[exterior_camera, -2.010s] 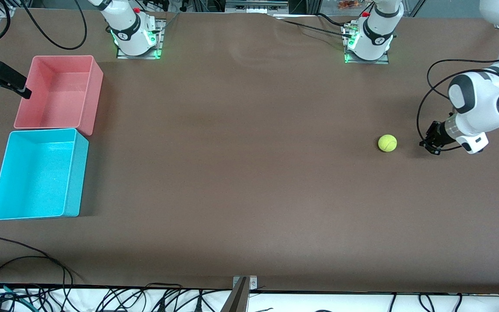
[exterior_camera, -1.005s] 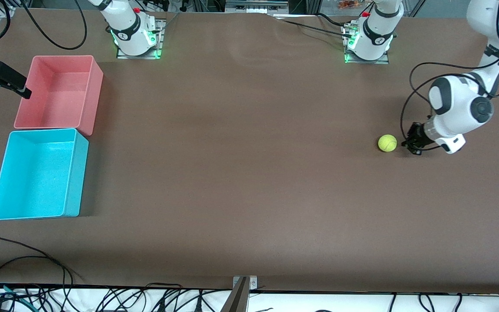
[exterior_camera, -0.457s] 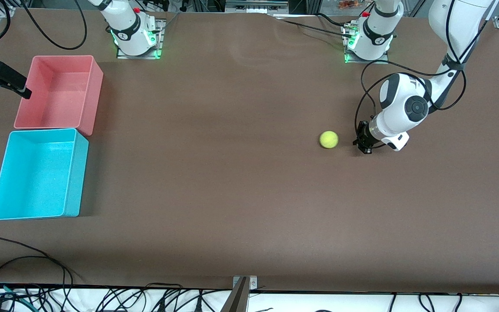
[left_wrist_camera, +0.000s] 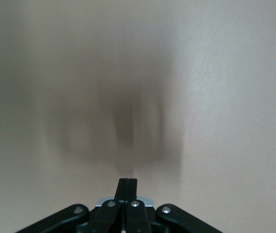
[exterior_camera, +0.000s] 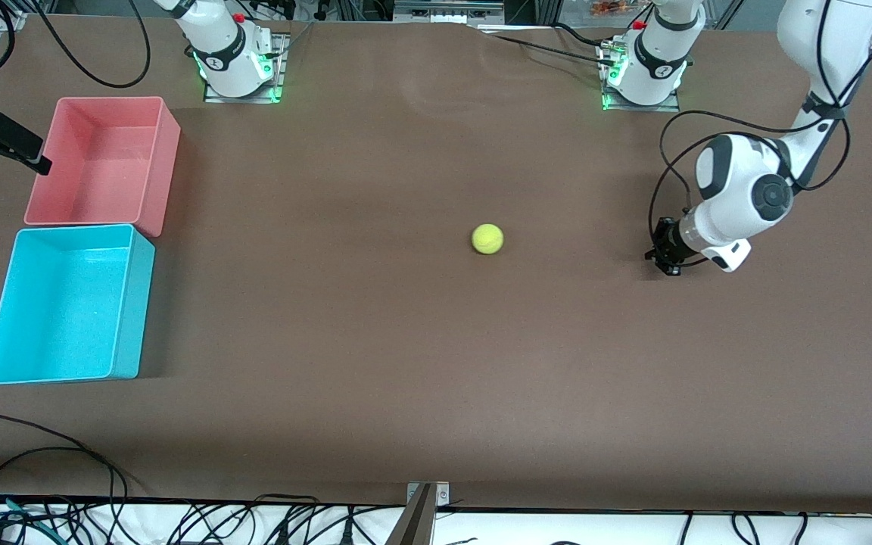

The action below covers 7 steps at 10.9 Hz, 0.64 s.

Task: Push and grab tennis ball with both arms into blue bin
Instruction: 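Push the tennis ball with the left gripper toward the cyan bin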

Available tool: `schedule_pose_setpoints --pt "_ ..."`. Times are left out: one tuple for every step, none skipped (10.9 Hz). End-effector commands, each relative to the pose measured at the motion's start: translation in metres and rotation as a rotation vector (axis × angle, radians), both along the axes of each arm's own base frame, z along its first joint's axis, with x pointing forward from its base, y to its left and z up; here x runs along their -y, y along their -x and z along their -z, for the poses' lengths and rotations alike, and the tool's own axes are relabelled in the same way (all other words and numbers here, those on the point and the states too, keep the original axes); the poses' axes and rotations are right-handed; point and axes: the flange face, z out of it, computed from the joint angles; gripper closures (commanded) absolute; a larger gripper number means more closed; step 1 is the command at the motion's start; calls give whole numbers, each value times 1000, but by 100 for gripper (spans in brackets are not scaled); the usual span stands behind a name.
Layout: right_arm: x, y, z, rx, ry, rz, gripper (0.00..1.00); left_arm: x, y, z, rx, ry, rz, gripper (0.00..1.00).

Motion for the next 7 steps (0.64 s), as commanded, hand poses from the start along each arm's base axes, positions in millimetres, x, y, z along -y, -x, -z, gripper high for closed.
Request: schedule_pose_setpoints --pt "1 -6 4 -9 -17 8 0 -83 -23 -47 -34 26 172 100" --pt "2 -6 4 -9 -16 8 0 -113 -36 -68 -12 39 236 100" --pt "1 -6 4 -11 -17 8 0 -123 -43 -83 -18 41 293 100" --pt "2 -6 6 -20 -16 6 0 -130 -51 -103 -37 3 368 100" --pt "2 -10 13 -35 -12 2 0 -126 -60 -125 -35 -42 418 100" --pt "3 -11 18 -44 -14 5 0 -114 -68 -147 -23 -58 459 100" --pt "2 -15 23 -54 -16 3 0 -98 -75 -170 -24 -55 534 100"
